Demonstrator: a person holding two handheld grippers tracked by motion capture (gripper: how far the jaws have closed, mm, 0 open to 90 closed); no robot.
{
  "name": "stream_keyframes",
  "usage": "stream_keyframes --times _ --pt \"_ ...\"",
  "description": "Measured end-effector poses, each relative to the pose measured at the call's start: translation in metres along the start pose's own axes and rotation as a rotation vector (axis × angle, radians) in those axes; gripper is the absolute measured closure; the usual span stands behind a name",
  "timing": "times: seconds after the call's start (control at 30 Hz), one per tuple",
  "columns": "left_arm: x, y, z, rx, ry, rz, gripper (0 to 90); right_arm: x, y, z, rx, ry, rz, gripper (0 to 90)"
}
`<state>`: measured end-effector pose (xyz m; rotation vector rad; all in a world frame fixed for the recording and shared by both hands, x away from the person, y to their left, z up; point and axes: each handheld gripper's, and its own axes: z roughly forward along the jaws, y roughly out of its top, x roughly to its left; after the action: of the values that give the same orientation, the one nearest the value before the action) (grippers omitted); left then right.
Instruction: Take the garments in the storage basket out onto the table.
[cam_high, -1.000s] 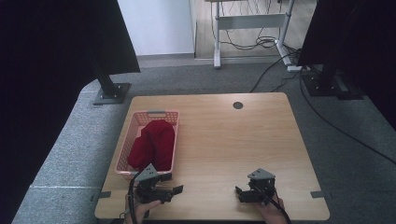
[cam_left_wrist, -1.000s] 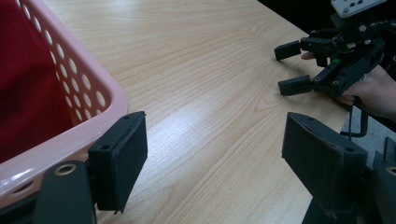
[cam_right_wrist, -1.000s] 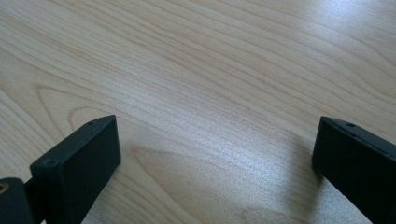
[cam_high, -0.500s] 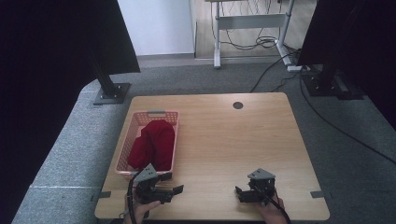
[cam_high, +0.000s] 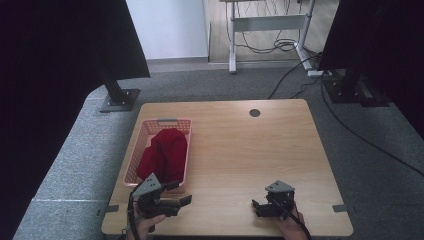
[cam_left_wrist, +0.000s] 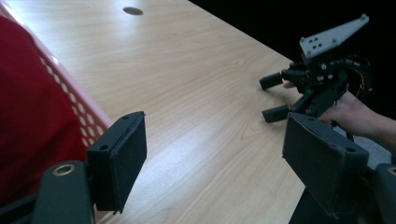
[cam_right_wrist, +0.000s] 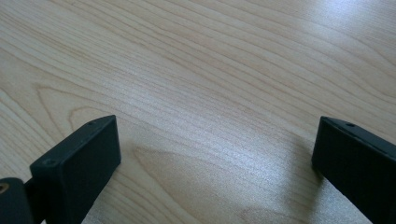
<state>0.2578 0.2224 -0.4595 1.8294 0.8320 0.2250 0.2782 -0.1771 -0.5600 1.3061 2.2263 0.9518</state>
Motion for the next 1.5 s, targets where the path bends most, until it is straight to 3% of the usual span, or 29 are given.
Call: stream_keyframes --times 0.13,0.53,1.5 --pt "0.006 0.005 -0.01 -0.025 0.032 -0.011 21.1 0.0 0.0 0.0 0.0 0.0 0.0 0.9" --pt "0.019 0.014 -0.02 -0.047 0.092 -0.028 21.0 0.0 0.0 0.0 0.0 0.0 0.0 0.9" --pt "0.043 0.017 -0.025 -0.061 0.163 -0.077 21.1 0.0 0.0 0.0 -0.001 0.0 0.0 0.9"
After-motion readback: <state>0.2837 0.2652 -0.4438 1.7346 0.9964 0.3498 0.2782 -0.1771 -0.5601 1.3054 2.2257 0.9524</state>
